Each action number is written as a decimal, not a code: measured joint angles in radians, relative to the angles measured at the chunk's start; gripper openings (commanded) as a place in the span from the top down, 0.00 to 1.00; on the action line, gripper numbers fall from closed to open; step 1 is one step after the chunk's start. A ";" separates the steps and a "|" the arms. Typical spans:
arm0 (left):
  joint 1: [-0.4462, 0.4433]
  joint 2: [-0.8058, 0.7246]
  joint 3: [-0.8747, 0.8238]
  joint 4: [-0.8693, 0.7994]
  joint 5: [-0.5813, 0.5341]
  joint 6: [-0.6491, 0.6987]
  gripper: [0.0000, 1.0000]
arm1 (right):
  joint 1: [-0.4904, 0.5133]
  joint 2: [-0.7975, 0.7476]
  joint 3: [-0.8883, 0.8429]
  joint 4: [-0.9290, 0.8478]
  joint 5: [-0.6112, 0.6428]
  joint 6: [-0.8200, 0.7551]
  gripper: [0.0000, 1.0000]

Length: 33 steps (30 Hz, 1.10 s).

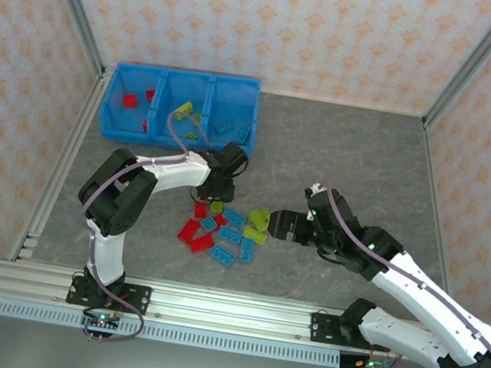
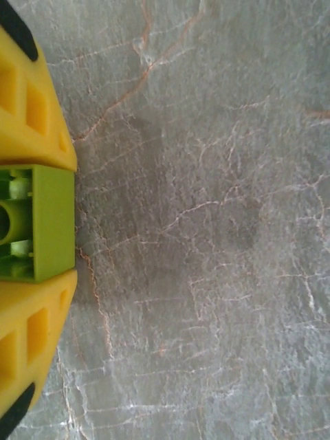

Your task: Sort the legos into containers by color

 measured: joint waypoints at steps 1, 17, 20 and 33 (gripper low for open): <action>0.000 0.000 0.003 -0.002 0.000 0.000 0.71 | 0.000 0.003 0.000 0.000 0.000 0.002 0.05; 0.208 -0.201 0.236 -0.067 -0.227 0.113 0.79 | 0.003 -0.002 0.015 0.038 -0.035 0.032 0.04; 0.308 -0.180 0.326 -0.056 -0.282 0.146 0.79 | 0.003 -0.002 0.015 0.043 -0.035 0.039 0.04; 0.470 0.328 0.914 -0.191 -0.236 0.272 0.50 | 0.010 -0.103 0.015 0.007 0.008 0.066 0.03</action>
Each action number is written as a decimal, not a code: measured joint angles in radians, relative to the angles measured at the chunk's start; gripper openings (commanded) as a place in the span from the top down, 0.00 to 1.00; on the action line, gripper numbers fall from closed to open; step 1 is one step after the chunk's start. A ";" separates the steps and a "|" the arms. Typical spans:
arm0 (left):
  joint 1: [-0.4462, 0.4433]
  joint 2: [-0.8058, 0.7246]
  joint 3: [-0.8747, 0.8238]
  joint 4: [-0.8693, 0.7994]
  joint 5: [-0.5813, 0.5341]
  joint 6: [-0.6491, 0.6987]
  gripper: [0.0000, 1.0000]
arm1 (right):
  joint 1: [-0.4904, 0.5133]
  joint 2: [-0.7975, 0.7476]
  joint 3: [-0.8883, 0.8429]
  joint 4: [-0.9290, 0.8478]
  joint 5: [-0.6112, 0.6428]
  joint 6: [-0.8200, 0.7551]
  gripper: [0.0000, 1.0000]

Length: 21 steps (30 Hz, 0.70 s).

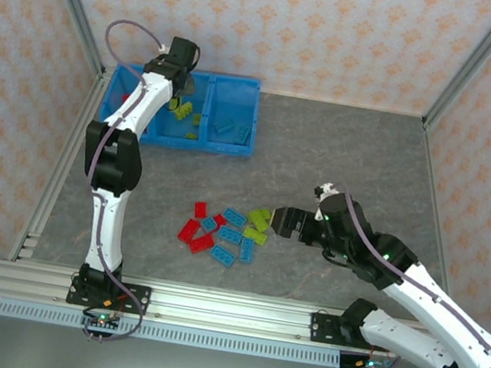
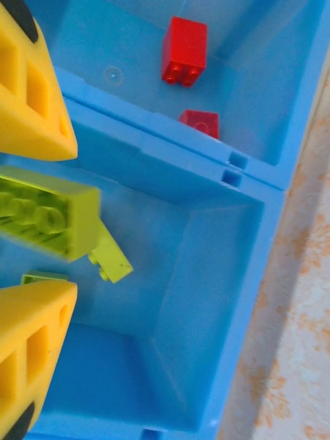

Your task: Sort the legos into containers by color

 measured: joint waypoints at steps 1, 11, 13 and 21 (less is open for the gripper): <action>0.000 -0.005 0.002 -0.014 0.007 -0.001 0.50 | 0.000 -0.006 0.000 -0.002 0.009 0.004 0.03; -0.166 -0.538 -0.484 0.125 0.094 -0.013 0.53 | 0.000 0.078 -0.019 0.000 0.109 0.045 0.05; -0.259 -0.686 -0.592 0.163 0.104 -0.004 0.53 | 0.000 0.126 -0.020 0.008 0.106 0.059 0.08; -0.457 -1.061 -0.787 0.103 0.256 0.163 0.46 | 0.085 0.402 0.003 0.145 0.036 0.100 0.19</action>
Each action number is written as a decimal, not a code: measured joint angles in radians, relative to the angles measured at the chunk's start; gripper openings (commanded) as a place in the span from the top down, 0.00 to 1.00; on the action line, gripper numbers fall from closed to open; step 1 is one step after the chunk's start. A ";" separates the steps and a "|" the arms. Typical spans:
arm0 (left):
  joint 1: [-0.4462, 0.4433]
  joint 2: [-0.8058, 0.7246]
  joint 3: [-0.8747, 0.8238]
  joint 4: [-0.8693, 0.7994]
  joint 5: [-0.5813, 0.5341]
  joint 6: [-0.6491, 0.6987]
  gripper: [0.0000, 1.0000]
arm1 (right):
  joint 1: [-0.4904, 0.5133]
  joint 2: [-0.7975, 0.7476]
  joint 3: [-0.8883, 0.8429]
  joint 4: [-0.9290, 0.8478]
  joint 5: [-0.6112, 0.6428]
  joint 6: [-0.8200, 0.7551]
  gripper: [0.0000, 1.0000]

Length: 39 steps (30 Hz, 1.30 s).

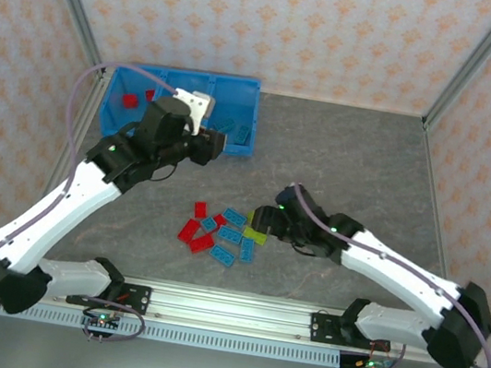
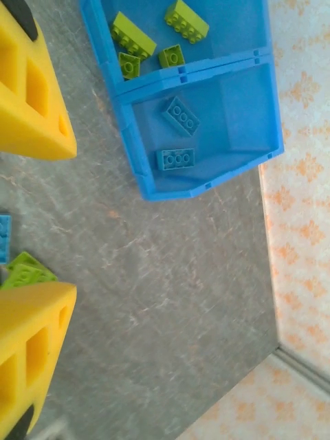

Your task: Sort the legos into containers by color

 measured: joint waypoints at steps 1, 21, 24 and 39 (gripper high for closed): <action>0.000 -0.032 -0.003 -0.029 0.005 0.026 0.45 | 0.021 0.061 0.029 0.005 -0.003 -0.009 0.19; 0.059 -0.264 -0.230 -0.183 -0.352 0.202 0.36 | 0.179 0.721 0.451 0.116 0.046 -0.331 0.57; 0.069 -0.264 -0.237 -0.181 -0.346 0.207 0.35 | 0.179 0.721 0.453 0.114 0.048 -0.336 0.67; 0.082 -0.321 -0.277 -0.131 -0.143 0.256 0.24 | 0.128 0.393 0.312 0.334 0.253 -0.347 0.73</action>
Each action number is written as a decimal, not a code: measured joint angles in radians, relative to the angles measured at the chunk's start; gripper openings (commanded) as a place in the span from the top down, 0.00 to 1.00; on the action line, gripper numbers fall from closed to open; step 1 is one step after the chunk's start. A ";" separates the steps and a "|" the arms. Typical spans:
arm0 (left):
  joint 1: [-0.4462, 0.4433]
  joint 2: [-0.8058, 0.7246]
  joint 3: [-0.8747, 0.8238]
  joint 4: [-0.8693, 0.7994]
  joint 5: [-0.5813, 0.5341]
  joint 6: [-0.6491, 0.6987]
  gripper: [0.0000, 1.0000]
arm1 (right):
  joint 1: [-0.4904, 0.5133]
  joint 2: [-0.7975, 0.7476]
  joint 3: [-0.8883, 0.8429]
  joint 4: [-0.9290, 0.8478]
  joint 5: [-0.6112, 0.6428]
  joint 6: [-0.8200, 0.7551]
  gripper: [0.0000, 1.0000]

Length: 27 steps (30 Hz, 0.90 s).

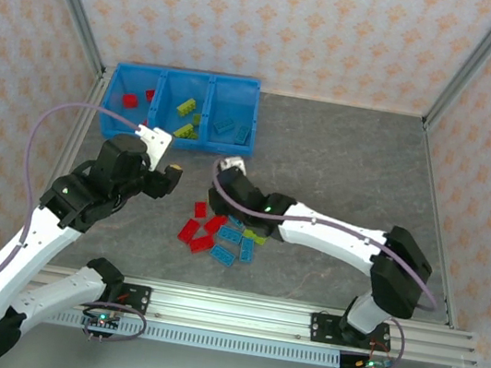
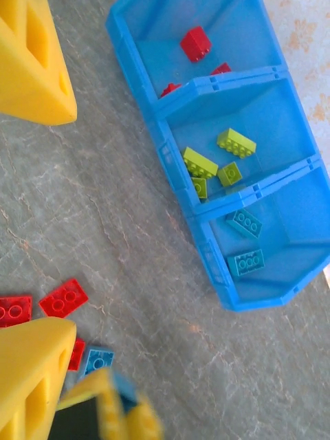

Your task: Sort the legos into containers by color

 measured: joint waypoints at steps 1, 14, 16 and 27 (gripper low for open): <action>0.000 0.000 -0.004 0.005 0.010 0.003 0.23 | -0.025 0.003 0.014 0.037 0.027 -0.014 0.73; 0.000 0.071 -0.008 0.012 0.006 0.019 0.20 | -0.240 0.586 0.644 0.056 0.157 -0.216 0.59; 0.000 0.071 -0.008 0.012 0.000 0.021 0.20 | -0.252 0.664 0.779 -0.012 0.150 -0.237 0.43; 0.000 0.091 -0.008 0.012 -0.015 0.021 0.19 | -0.255 0.505 0.796 -0.282 0.033 -0.232 0.34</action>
